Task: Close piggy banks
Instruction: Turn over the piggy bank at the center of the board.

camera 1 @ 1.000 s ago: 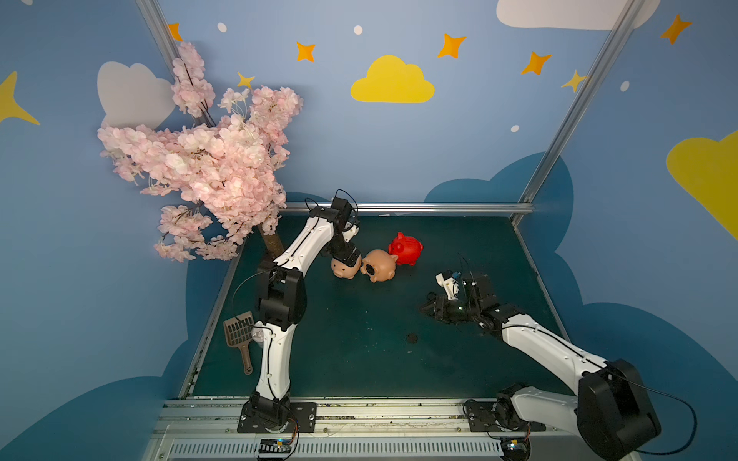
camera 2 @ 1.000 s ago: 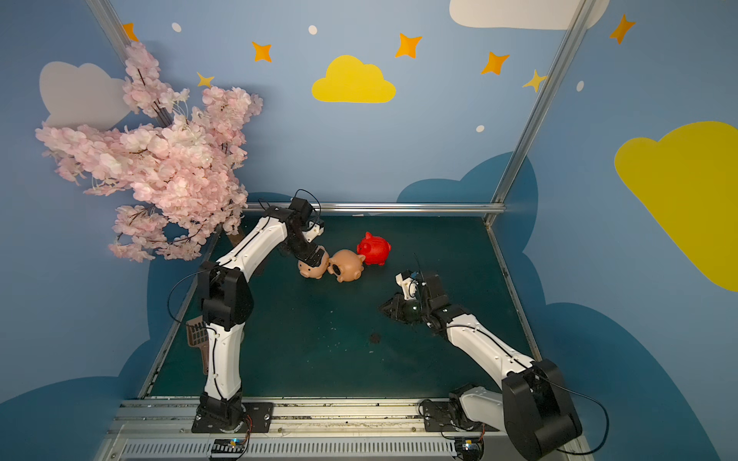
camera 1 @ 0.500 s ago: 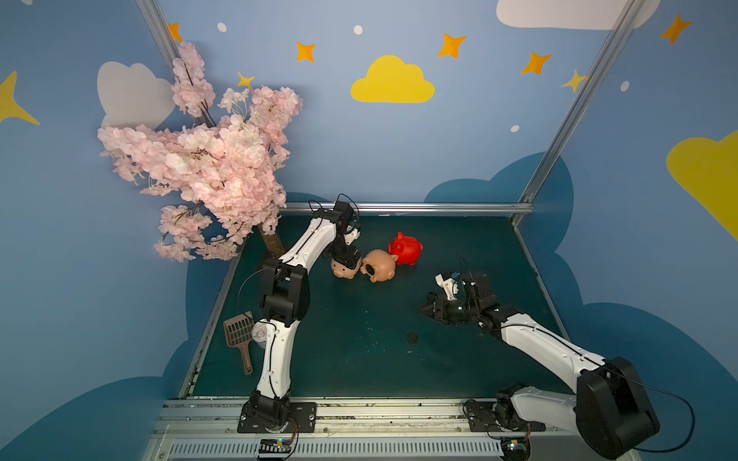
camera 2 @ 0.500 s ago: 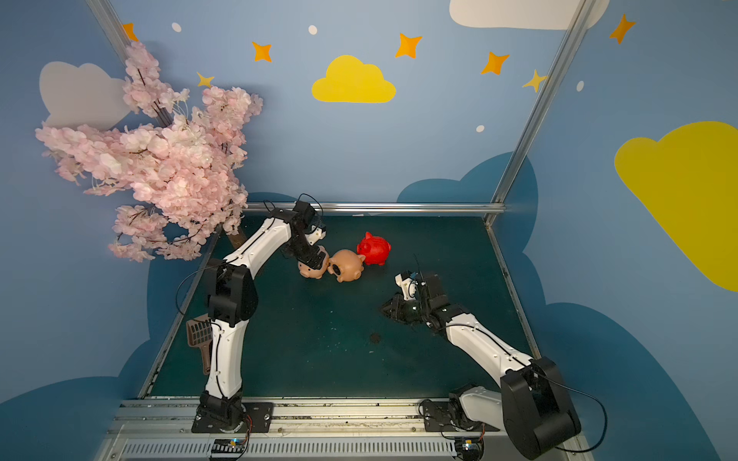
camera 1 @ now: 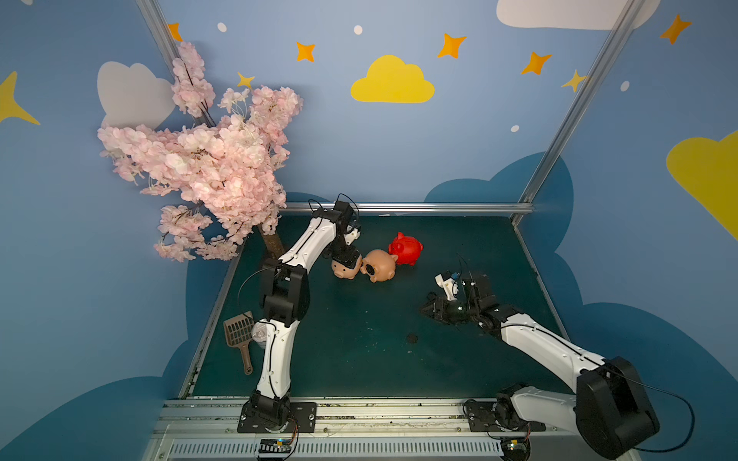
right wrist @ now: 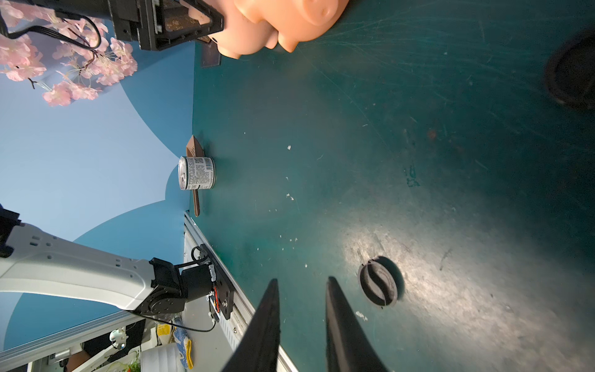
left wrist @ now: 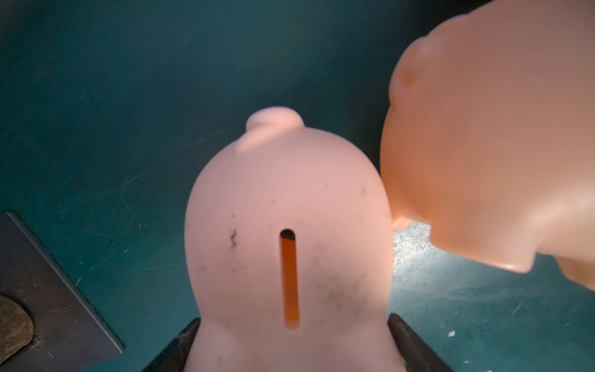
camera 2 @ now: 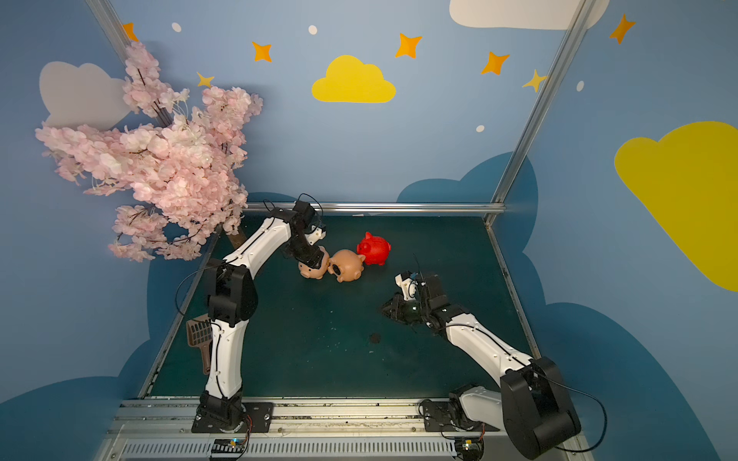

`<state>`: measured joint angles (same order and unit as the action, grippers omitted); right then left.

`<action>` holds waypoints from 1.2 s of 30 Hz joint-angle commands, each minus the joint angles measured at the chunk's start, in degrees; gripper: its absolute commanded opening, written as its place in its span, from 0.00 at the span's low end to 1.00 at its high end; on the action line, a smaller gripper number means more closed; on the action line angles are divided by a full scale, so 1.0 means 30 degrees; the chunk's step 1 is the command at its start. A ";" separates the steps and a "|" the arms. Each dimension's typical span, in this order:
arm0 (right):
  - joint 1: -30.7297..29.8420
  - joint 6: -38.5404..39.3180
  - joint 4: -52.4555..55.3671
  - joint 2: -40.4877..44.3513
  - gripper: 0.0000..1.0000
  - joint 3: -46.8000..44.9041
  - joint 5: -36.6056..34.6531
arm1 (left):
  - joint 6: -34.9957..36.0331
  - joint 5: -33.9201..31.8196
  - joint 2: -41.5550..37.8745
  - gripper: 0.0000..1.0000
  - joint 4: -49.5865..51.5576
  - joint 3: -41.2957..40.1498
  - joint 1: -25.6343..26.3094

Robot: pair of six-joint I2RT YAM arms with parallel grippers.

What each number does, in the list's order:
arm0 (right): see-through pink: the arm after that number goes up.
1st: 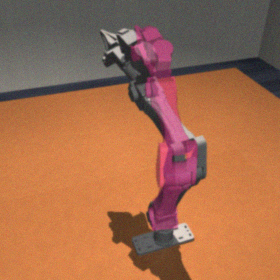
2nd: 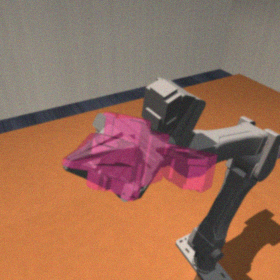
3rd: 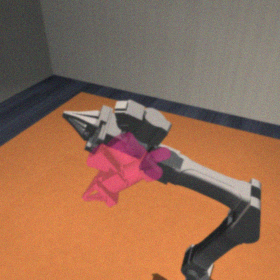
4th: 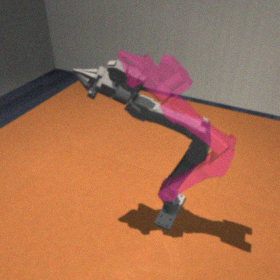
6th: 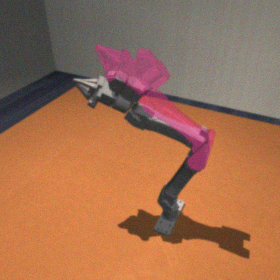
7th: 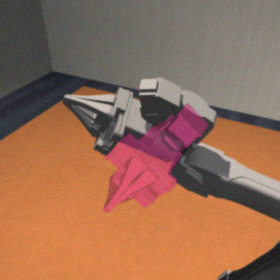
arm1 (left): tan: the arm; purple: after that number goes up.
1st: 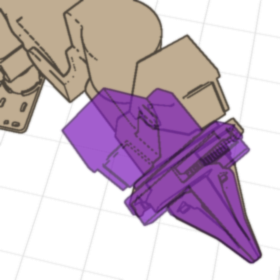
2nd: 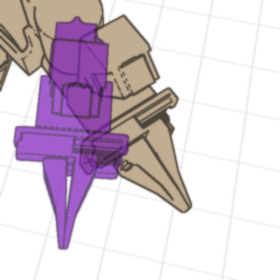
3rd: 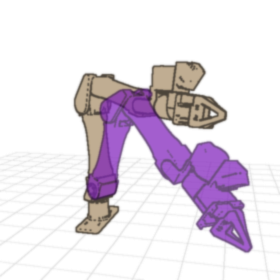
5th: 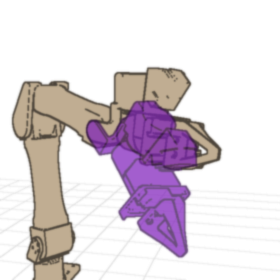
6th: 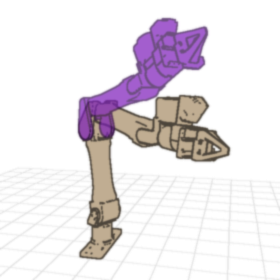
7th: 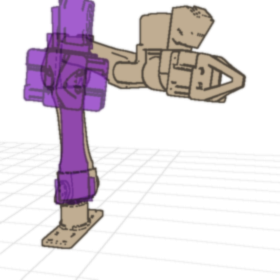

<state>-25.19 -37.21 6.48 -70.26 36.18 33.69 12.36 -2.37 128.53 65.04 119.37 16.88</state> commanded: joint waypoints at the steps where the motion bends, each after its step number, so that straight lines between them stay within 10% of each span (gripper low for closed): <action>1: 0.0113 0.0044 -0.0315 -0.0208 0.26 -0.0256 0.0199 | -0.0834 0.0701 -0.1143 0.80 0.0800 -0.0371 0.0024; 16: 0.0106 -0.0078 -0.0447 -0.0121 0.25 -0.0455 0.0343 | -0.4437 0.3596 -0.7864 0.78 -0.0338 -0.8875 0.0489; 36: 0.0143 0.0318 0.0598 -0.0120 0.25 -0.0131 -0.0256 | -0.8288 1.4916 -1.1241 0.77 -0.8295 -1.7334 0.1669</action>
<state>-24.95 -37.19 6.31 -70.85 35.29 33.78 -10.92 36.51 94.24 45.80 67.24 22.17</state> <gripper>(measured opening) 0.254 0.809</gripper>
